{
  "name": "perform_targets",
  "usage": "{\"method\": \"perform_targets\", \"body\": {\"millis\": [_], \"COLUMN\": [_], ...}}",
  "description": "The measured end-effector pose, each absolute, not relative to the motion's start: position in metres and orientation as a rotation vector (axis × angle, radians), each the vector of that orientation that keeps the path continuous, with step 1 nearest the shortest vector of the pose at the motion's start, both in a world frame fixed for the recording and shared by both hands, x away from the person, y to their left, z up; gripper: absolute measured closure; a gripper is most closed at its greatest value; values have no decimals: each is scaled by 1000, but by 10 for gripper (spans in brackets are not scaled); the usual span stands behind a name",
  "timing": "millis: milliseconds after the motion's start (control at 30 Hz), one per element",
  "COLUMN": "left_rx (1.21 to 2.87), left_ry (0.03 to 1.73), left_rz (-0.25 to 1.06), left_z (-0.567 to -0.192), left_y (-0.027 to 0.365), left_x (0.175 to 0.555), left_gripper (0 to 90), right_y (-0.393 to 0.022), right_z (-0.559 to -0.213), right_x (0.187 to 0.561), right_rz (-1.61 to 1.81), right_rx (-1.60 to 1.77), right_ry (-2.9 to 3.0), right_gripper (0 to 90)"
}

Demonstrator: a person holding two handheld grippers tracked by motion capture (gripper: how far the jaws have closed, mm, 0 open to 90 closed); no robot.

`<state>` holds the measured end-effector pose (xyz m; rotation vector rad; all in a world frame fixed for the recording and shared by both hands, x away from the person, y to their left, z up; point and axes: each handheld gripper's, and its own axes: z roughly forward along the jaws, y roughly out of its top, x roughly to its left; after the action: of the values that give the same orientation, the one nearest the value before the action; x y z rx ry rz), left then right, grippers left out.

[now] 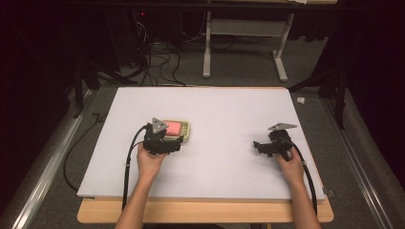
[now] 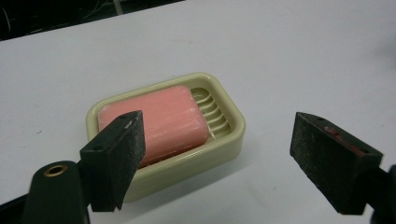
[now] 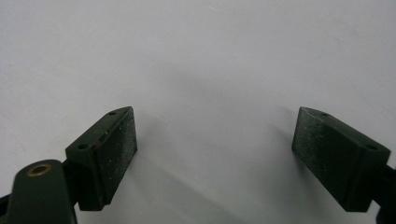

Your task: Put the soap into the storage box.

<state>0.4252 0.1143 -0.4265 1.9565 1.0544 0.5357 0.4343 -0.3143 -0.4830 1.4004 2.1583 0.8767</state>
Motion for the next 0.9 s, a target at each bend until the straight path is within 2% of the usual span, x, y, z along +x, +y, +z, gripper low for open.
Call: {"method": "perform_targets", "body": {"millis": [900], "left_rx": [1905], "left_ry": [1007], "left_rz": [495], "left_z": [-424], "left_y": [121], "left_x": [401], "left_gripper": [186], "right_y": [-314], "right_z": [-483], "right_x": [434], "right_rz": [876], "right_rx": [1402], "right_ry": [2158], "right_gripper": [145]}}
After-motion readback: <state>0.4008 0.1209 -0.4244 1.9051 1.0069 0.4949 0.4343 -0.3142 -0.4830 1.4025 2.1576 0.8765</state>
